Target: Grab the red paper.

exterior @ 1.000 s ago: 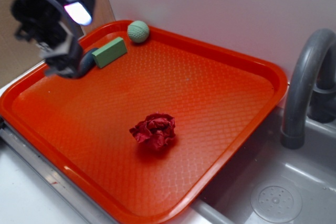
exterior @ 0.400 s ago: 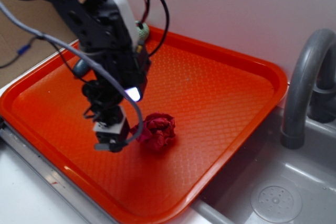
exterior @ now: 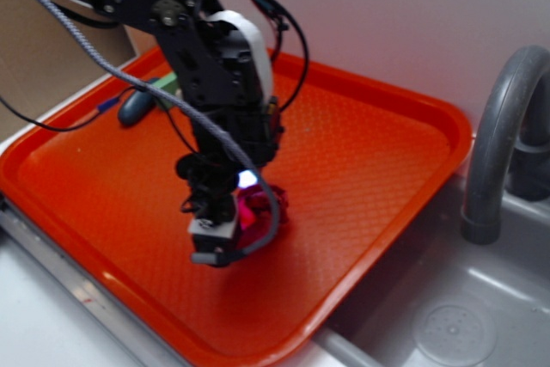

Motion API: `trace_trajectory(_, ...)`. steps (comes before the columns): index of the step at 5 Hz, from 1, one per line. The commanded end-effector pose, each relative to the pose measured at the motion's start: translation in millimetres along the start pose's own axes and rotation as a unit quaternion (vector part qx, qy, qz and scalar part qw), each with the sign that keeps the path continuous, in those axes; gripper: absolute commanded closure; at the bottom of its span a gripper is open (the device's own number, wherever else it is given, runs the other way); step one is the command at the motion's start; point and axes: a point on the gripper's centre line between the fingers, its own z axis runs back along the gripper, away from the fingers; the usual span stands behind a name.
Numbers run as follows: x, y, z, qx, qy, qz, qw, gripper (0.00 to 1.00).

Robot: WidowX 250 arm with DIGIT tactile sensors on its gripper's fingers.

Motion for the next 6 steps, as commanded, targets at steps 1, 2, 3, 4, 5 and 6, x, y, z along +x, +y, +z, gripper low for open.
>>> trace_trajectory(1,10,-21,11,0.030,0.007,0.003,1.000,1.00)
trace_trajectory(2,10,-25,3,0.046,0.031,0.026,0.998,1.00)
trace_trajectory(3,2,-20,13,0.035,0.024,0.063,0.997,1.00)
trace_trajectory(4,-26,-3,60,0.075,0.028,0.190,0.979,1.00)
trace_trajectory(5,-58,4,85,0.059,0.047,0.303,0.950,1.00)
trace_trajectory(6,-93,14,111,0.042,0.030,0.386,0.921,1.00)
